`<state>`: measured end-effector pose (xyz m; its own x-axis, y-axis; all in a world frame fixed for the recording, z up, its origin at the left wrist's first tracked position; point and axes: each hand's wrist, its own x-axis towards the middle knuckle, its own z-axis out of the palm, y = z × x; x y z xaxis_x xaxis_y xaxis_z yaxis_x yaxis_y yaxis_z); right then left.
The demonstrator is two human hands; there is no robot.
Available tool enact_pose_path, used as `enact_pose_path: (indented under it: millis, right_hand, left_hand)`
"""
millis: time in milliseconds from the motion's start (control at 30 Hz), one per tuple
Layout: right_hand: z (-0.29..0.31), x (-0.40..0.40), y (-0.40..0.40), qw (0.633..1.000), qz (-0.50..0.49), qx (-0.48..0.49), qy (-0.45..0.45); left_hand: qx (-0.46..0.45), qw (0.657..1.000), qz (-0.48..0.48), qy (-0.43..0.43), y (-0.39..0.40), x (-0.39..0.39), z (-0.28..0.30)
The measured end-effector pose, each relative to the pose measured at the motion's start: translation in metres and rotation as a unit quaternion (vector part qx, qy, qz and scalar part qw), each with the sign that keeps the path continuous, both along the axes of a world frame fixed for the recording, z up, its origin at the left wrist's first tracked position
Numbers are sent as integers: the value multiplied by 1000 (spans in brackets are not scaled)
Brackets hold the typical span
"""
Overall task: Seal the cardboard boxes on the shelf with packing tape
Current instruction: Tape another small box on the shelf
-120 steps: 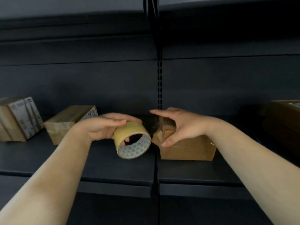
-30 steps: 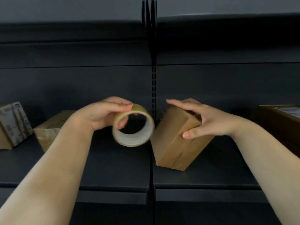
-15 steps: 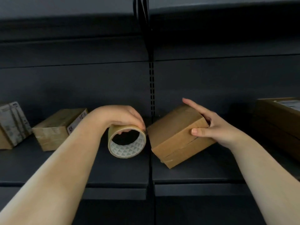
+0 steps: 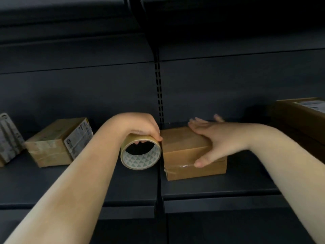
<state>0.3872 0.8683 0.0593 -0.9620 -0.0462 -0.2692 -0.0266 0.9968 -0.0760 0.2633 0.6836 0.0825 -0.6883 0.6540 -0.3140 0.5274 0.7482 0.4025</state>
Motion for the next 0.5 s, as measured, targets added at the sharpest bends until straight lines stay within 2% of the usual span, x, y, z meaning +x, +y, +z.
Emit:
enact_pose_path:
  millis: [100, 267, 367, 400, 500]
  right_hand:
    - [-3, -17, -27, 999, 49, 18, -9]
    - [-8, -33, -58, 995, 75, 48, 43]
    - [-10, -38, -64, 994, 76, 49, 64]
    - [-10, -37, -63, 994, 74, 41, 66]
    - [-6, -34, -55, 995, 67, -14, 76]
  left_hand:
    - [13, 1000, -5, -6, -1, -1, -3]
    - [54, 998, -11, -17, -7, -3, -11]
    - [115, 989, -27, -85, -23, -8, -19]
    - [162, 978, -33, -130, -31, -10, -22]
    - [303, 910, -45, -280, -59, -19, -29]
